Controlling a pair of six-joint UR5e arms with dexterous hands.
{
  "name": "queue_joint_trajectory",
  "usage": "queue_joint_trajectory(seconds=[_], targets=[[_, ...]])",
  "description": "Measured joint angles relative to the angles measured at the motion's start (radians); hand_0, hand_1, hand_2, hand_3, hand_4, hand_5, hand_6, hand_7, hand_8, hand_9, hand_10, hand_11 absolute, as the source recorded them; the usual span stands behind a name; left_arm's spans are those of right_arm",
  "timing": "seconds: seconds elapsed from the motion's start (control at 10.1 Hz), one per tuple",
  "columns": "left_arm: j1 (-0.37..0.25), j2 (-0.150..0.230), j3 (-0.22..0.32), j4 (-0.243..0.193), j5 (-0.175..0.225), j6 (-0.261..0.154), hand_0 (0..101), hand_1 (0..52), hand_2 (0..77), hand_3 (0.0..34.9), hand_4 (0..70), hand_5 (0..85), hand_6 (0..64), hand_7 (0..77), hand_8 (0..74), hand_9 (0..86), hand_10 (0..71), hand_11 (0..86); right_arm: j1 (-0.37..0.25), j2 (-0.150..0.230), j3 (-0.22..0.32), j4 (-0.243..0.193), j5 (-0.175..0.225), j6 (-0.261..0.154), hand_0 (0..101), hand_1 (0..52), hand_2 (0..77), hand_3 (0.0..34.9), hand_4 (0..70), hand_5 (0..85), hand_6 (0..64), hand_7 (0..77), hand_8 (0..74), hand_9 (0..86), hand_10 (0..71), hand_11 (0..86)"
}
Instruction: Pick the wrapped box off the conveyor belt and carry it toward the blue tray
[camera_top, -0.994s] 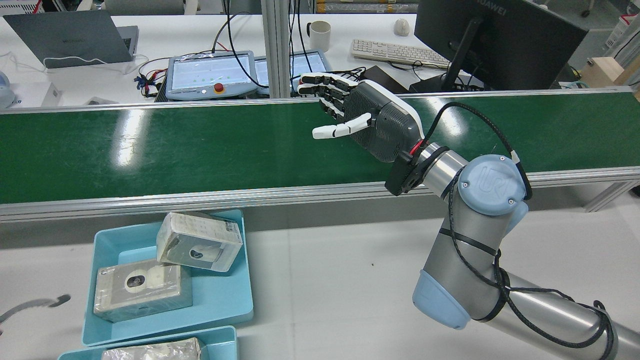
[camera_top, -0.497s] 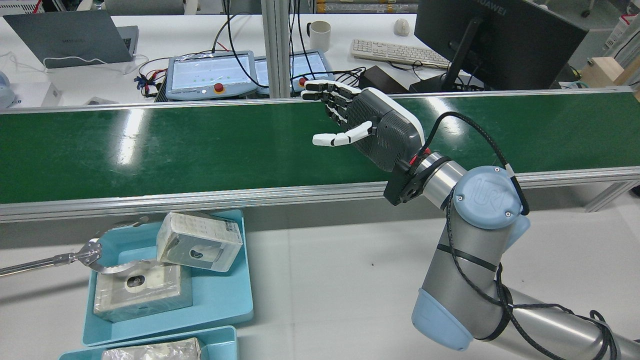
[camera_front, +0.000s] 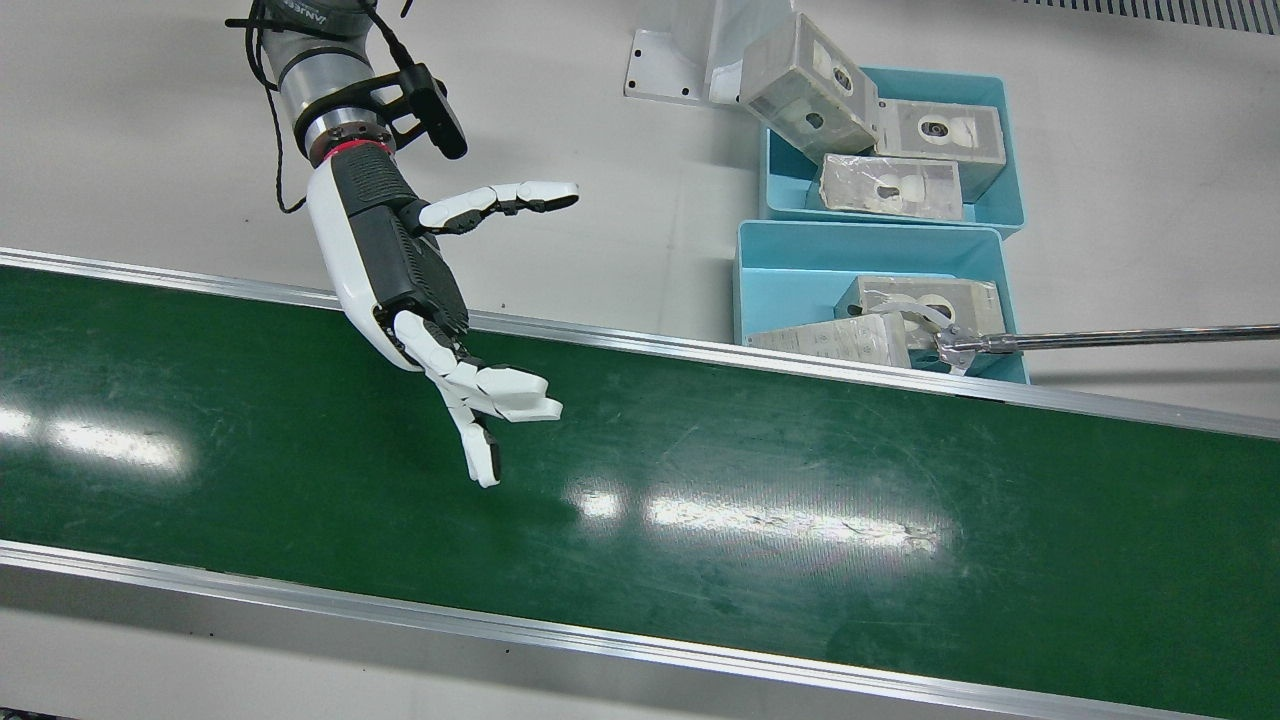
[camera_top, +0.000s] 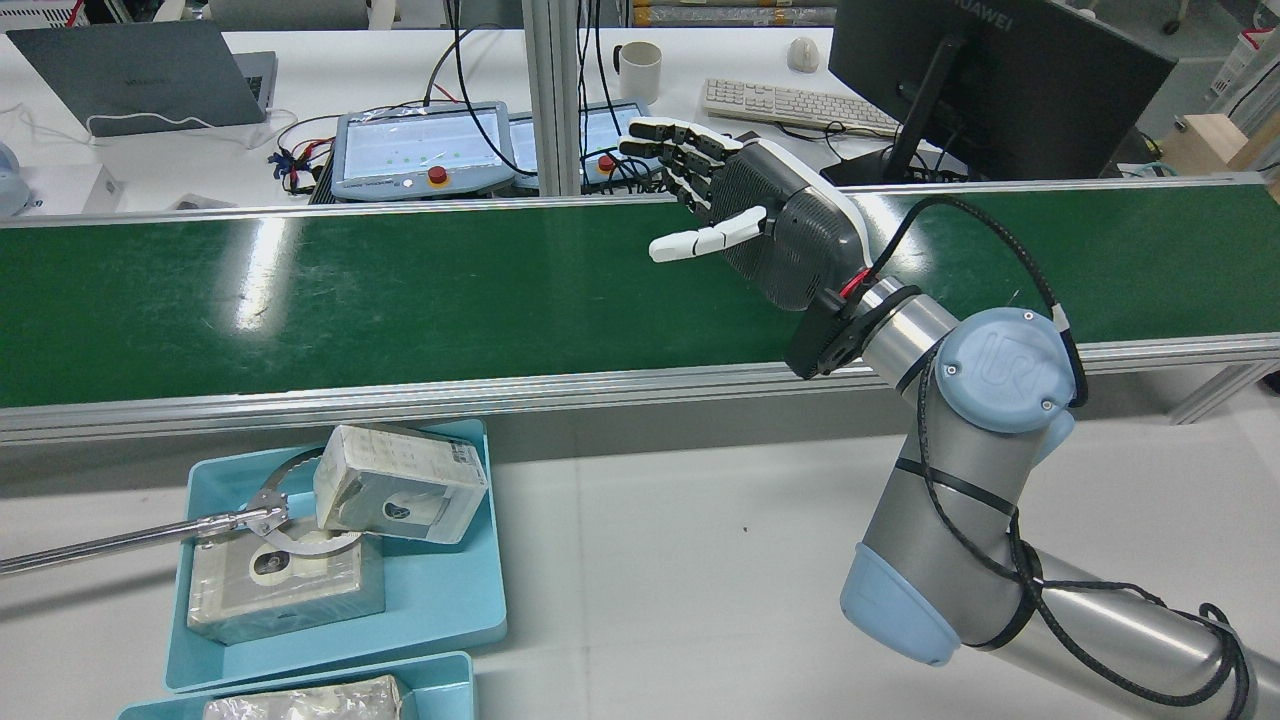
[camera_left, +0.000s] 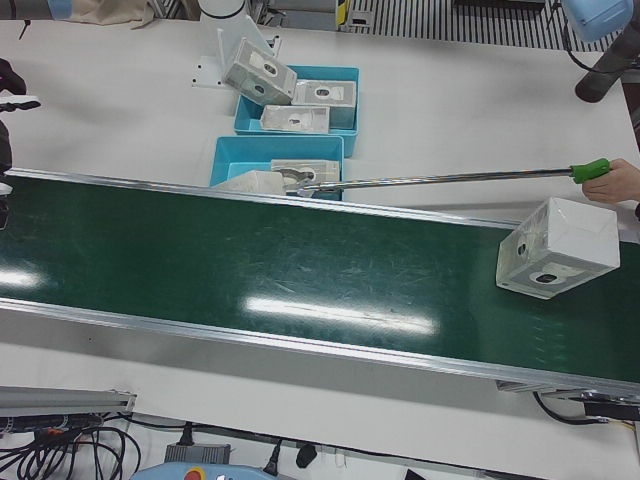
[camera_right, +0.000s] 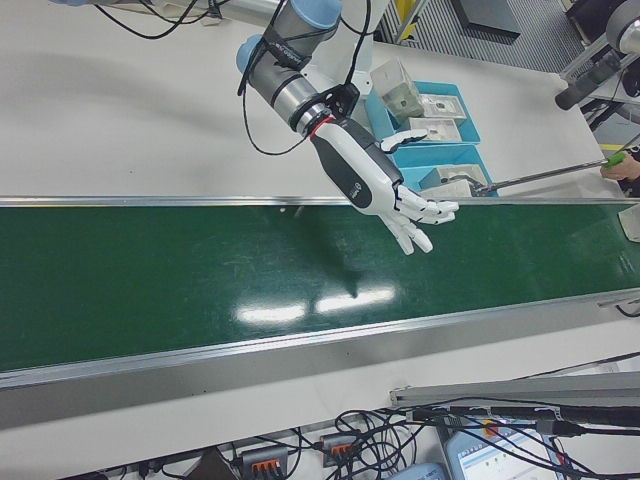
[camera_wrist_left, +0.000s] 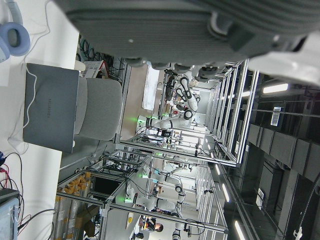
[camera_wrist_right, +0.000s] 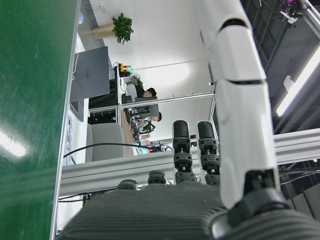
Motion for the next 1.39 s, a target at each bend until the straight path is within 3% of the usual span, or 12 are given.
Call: queue_joint_trajectory(seconds=[0.1,0.3,0.5,0.6,1.39], targets=[[0.0,0.0,0.0,0.0,0.0,0.0,0,0.0,1.1,0.0,0.0,0.5,0.0,0.5,0.5,0.0,0.5,0.0,0.012,-0.004,-0.002,0.0,-0.001,0.002,53,19.6,15.3,6.1,15.8,21.3,7.6,22.9,1.1,5.4,0.0,1.6],[0.0,0.0,0.0,0.0,0.0,0.0,0,0.0,1.1,0.0,0.0,0.5,0.0,0.5,0.5,0.0,0.0,0.5,0.024,-0.01,-0.005,0.0,-0.003,0.004,52,19.6,16.9,6.1,15.8,22.9,8.7,24.0,1.1,6.0,0.0,1.1],[0.0,0.0,0.0,0.0,0.0,0.0,0,0.0,1.1,0.0,0.0,1.1,0.0,0.5,0.5,0.0,0.5,0.0,0.025,-0.011,-0.007,0.0,-0.004,0.005,53,21.3,19.1,4.4,17.5,22.9,9.8,26.7,1.1,6.0,0.0,1.6],[0.0,0.0,0.0,0.0,0.0,0.0,0,0.0,1.1,0.0,0.0,1.1,0.0,0.5,0.5,0.0,0.0,0.5,0.025,-0.012,-0.008,0.0,-0.004,0.005,53,21.3,19.6,2.9,21.8,24.5,10.4,26.7,1.1,6.5,0.0,1.1],[0.0,0.0,0.0,0.0,0.0,0.0,0,0.0,0.5,0.0,0.0,1.1,0.0,0.5,0.5,0.0,0.5,0.0,0.025,-0.007,-0.032,0.006,-0.003,0.011,53,20.7,19.1,2.1,21.8,24.5,10.9,27.8,2.2,6.5,0.0,1.1]])
